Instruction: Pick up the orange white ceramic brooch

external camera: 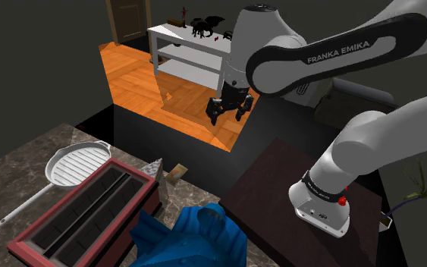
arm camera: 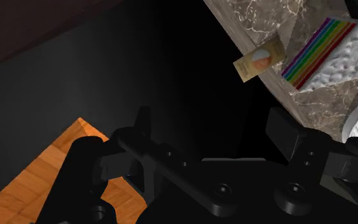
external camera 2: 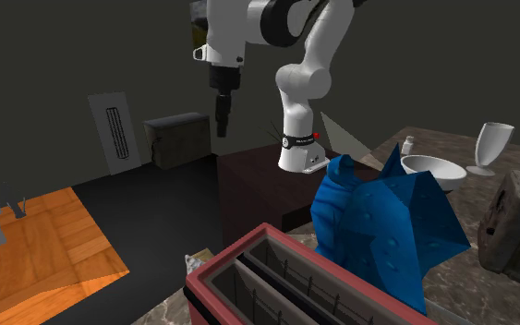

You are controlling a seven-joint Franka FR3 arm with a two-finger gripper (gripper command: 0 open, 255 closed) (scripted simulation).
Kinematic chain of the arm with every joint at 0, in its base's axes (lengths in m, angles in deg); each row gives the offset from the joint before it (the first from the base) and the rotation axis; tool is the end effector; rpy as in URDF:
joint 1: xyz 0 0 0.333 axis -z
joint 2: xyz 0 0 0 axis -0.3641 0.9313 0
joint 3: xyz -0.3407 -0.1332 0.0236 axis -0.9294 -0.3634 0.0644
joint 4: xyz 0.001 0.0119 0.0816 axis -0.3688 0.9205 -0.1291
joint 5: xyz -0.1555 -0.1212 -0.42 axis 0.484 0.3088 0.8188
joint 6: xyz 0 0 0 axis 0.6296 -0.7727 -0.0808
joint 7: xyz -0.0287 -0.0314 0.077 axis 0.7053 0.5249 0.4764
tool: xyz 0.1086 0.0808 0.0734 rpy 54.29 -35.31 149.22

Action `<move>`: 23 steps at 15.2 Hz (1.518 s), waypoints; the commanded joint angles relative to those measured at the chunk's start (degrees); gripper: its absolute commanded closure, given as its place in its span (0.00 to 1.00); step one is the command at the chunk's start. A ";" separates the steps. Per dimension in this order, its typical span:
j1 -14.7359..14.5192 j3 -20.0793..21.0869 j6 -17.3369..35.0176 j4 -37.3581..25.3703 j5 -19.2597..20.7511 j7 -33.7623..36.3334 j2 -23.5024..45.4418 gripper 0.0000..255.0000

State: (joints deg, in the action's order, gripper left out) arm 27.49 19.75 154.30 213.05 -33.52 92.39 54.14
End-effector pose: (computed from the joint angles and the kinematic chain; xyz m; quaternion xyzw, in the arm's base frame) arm 0.3887 0.1422 0.3513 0.9697 -0.2393 0.0474 0.0144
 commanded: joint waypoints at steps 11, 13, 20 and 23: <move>13.77 17.86 21.48 -6.66 19.66 43.13 33.54 0.00; 12.86 16.03 22.95 -9.51 29.44 54.17 40.87 0.00; -0.32 1.57 26.03 -21.61 44.89 78.01 59.92 0.00; -4.49 -2.71 27.17 -27.35 46.43 84.04 66.76 0.00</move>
State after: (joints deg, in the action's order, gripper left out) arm 24.41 18.48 181.18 187.85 12.42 174.27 118.47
